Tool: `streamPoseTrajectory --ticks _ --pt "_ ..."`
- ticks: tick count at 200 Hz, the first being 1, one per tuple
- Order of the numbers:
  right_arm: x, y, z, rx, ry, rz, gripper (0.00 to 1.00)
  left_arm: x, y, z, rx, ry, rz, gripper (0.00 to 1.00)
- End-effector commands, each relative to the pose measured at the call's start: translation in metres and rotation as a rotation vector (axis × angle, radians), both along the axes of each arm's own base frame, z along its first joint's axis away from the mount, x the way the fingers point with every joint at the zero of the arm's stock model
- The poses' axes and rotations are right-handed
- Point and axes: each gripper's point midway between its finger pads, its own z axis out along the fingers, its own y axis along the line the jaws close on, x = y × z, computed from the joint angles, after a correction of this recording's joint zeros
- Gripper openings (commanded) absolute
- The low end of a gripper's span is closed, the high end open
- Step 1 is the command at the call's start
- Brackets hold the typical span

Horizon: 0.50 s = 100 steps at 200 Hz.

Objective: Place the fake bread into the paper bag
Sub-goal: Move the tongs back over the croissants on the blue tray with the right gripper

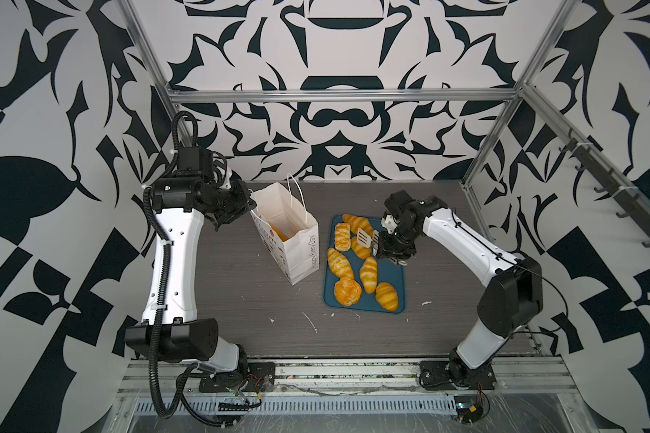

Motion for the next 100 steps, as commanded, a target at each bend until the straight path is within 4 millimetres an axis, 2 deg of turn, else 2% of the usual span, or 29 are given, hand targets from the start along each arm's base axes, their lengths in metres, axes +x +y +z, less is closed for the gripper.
streamPoseTrajectory --ticks 1,100 --pt "0.004 0.004 0.006 0.013 -0.032 0.003 0.45 -0.006 0.001 -0.006 0.002 0.033 0.001 0.00" --pt "0.005 0.006 -0.004 0.009 -0.011 0.009 0.47 -0.007 0.002 -0.005 0.003 0.032 0.004 0.00"
